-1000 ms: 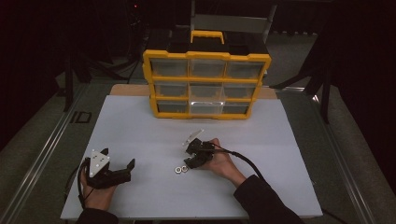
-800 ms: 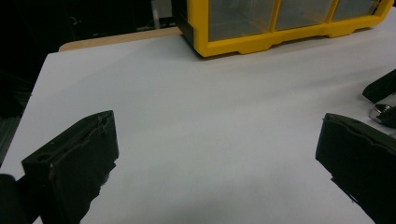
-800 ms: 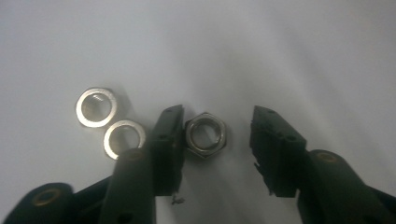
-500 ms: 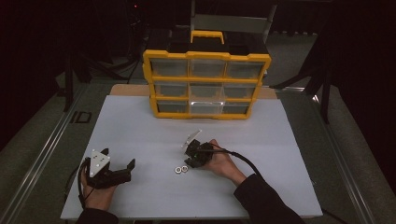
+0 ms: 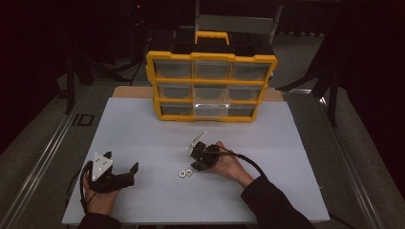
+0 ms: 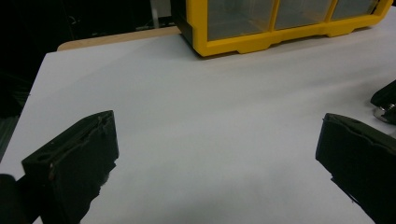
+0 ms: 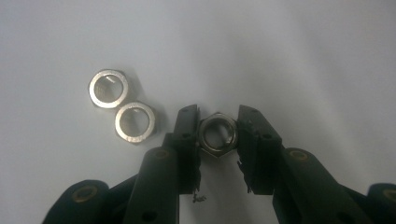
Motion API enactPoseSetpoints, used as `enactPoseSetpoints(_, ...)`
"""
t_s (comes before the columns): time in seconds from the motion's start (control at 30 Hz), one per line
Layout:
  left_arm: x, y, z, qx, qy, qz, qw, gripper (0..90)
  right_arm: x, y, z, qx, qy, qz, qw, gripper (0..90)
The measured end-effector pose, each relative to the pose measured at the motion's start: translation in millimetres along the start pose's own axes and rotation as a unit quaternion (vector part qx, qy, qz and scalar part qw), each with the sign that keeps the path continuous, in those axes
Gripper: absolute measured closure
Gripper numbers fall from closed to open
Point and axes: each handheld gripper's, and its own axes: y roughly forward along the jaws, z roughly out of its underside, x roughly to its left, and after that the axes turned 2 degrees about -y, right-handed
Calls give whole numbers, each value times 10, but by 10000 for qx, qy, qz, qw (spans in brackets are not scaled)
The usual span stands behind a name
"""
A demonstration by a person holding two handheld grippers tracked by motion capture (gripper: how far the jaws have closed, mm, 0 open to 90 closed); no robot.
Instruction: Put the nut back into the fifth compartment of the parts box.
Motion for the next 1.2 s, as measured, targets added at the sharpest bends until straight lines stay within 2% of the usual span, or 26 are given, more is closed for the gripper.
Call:
enactPoseSetpoints(0.9, 0, -3, 0, 2, 7, -13, 10000, 0, -152, -466, -25, 52, 55, -39, 10000, 702)
enactPoseSetpoints(1.2, 0, -5, 0, -1, 12, -12, 10000, 0, -169, -621, -75, 60, -30, -44, 10000, 702)
